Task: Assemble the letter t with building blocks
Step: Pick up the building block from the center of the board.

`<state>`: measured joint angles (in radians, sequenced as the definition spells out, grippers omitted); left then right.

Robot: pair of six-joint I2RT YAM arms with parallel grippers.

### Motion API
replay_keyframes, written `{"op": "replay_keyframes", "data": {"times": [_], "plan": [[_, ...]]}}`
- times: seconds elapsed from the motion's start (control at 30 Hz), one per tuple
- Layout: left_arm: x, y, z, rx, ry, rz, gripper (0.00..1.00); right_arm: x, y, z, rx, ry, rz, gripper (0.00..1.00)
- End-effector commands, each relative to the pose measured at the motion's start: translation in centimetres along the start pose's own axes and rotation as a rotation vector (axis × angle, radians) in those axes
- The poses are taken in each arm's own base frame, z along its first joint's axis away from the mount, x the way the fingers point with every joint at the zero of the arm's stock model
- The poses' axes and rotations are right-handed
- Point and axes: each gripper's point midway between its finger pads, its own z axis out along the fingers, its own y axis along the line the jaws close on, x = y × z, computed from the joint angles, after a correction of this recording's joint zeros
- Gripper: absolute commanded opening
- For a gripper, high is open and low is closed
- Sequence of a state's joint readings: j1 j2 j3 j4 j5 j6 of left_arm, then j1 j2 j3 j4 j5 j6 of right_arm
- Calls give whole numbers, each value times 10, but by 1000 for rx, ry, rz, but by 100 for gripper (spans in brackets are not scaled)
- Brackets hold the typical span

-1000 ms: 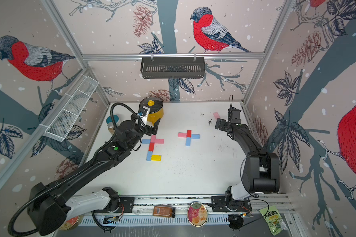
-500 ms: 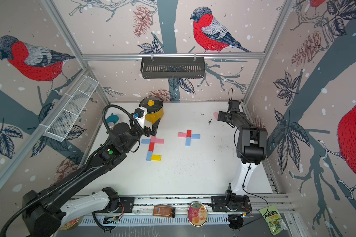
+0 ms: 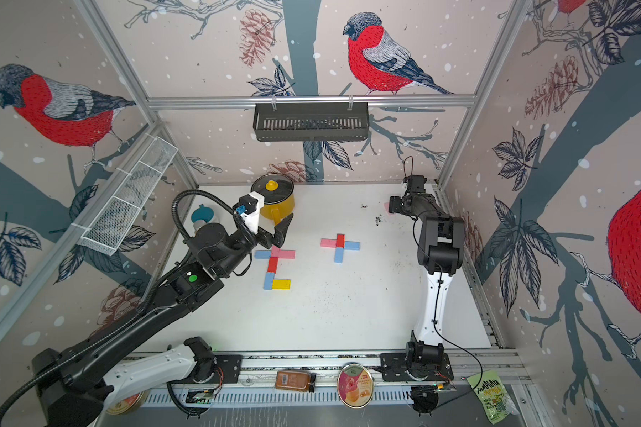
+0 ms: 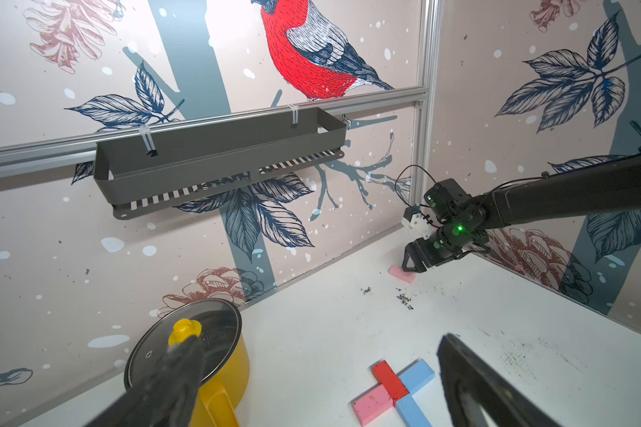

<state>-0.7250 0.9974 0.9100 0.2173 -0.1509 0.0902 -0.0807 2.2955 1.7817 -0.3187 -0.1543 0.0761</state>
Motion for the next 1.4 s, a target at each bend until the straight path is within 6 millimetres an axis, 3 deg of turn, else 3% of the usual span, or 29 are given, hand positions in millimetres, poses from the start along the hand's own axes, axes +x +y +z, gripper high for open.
{"op": "replay_keyframes", "data": {"times": [0.0, 0.4, 0.8, 1.03, 1.17, 1.37], "plan": [[4, -4, -5, 25, 20, -9, 98, 0, 7, 4, -35, 15, -10, 75], [26, 6, -19, -27, 62, 1, 98, 7, 25, 16, -64, 53, -41, 68], [37, 10, -21, -55, 72, 12, 98, 16, 21, 24, -28, 90, -45, 55], [41, 11, -22, -60, 79, 17, 98, 20, 22, 25, 0, 111, -63, 43], [42, 11, -22, -64, 82, 18, 98, 23, 22, 22, 8, 115, -51, 28], [46, 14, -22, -83, 87, 10, 98, 16, 38, 0, -42, 62, -18, 16]]}}
